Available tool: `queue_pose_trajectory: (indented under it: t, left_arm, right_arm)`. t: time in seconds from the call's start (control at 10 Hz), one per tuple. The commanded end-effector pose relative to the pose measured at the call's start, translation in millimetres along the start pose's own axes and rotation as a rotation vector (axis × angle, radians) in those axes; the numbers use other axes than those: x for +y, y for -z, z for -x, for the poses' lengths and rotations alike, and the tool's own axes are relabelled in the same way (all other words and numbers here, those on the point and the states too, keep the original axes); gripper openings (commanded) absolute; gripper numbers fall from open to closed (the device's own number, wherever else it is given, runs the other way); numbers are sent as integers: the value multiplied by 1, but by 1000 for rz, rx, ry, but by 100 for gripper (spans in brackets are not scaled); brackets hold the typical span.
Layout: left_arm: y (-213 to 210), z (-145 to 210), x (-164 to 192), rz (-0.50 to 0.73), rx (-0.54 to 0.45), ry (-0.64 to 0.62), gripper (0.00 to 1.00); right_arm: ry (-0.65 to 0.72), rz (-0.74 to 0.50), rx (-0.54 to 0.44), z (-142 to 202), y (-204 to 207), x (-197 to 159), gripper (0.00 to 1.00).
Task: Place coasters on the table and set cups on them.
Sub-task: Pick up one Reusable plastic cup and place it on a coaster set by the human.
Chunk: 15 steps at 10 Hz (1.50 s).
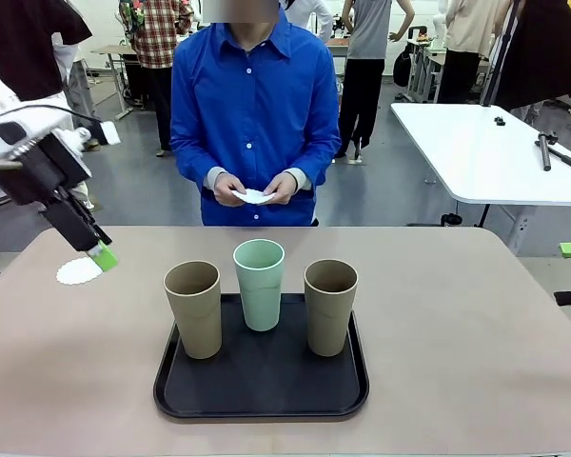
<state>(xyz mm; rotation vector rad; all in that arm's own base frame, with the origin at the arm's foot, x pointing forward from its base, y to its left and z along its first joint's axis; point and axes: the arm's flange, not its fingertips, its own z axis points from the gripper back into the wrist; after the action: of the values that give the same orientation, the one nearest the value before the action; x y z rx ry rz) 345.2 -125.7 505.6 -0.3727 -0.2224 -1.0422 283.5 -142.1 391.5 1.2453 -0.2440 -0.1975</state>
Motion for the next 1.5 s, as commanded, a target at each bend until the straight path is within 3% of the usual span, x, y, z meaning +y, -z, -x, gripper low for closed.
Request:
queue_pose_trajectory:
  t: [0.0, 0.2, 0.3, 0.4, 0.5, 0.9, 1.0, 1.2, 1.4]
  left_arm:
    - [14, 2, 3, -95, 61, 58, 100]
    - [26, 2, 8, -169, 138, 68, 100]
    - [27, 2, 12, -168, 136, 53, 100]
    - [21, 3, 10, -130, 61, -26, 100]
    - [23, 3, 9, -146, 133, 90, 100]
    - [23, 3, 9, -138, 120, 72, 100]
    - [25, 16, 36, -9, -22, 144, 100]
    - [27, 32, 75, 136, -295, 254, 100]
    - [50, 46, 99, 246, -454, 345, 100]
  right_arm:
    - [-8, -16, -2, -1, 0, 1, 100]
    - [-8, -16, -2, -1, 0, 1, 100]
    - [-8, -16, -2, -1, 0, 1, 100]
    - [-8, -16, -2, -1, 0, 1, 100]
    - [-8, -16, -2, -1, 0, 1, 100]
    - [-8, -16, -2, -1, 0, 1, 100]
    - [-8, -16, -2, -1, 0, 1, 100]
    - [-8, -16, -2, -1, 0, 1, 100]
    - [-8, -16, -2, -1, 0, 1, 100]
